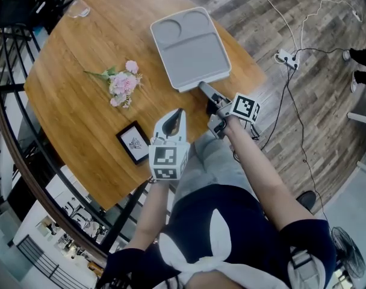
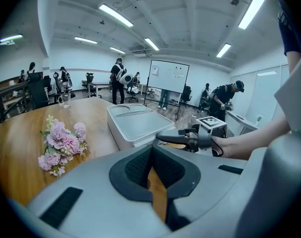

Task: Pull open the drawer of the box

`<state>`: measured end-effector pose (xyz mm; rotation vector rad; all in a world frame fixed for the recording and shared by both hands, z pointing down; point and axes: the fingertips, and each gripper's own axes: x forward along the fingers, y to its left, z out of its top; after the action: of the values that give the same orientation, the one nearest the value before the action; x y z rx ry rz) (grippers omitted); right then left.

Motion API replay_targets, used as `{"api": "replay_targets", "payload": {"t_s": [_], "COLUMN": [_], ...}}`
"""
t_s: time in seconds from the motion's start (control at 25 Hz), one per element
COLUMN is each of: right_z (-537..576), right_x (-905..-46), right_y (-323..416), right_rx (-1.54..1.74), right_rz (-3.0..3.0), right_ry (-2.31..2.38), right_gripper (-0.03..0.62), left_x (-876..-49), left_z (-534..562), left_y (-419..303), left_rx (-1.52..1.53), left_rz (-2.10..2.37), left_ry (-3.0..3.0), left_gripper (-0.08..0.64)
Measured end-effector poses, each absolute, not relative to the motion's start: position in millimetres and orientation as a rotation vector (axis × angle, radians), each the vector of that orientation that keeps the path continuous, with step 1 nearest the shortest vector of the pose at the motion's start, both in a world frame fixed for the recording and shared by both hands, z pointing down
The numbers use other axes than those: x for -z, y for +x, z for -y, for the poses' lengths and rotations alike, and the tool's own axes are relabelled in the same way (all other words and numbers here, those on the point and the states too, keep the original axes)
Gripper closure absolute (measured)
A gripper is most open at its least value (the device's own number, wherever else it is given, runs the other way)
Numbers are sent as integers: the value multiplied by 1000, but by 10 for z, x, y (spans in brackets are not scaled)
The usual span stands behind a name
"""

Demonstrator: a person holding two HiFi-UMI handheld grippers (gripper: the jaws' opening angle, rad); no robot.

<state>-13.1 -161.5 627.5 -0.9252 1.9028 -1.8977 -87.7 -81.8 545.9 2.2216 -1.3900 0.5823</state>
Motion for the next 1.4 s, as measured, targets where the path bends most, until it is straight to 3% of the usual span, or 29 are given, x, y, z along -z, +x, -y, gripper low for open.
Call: {"api": "replay_targets", "payload": {"t_s": [0.24,0.4,1.4], "right_z": [1625,1601,1617], "right_x": [-6296,-6282,-6216], "right_y": [-140,-135,-164], "right_rx": [1909,1912,1911], "right_rz": [-1851,-1828,-1818], "right_ry": [-910,-927,-900], "right_gripper": [383,430,439], "left_x": [-5465,-5470,-5376], "left_z": [769,731,720], "left_y": [-860,-844,-832], "left_rx": [-599,-591,-600], "left_rz": [1373,1375,1384], "left_ry": [2229,2231,2231], "left_gripper": [543,543,543]}}
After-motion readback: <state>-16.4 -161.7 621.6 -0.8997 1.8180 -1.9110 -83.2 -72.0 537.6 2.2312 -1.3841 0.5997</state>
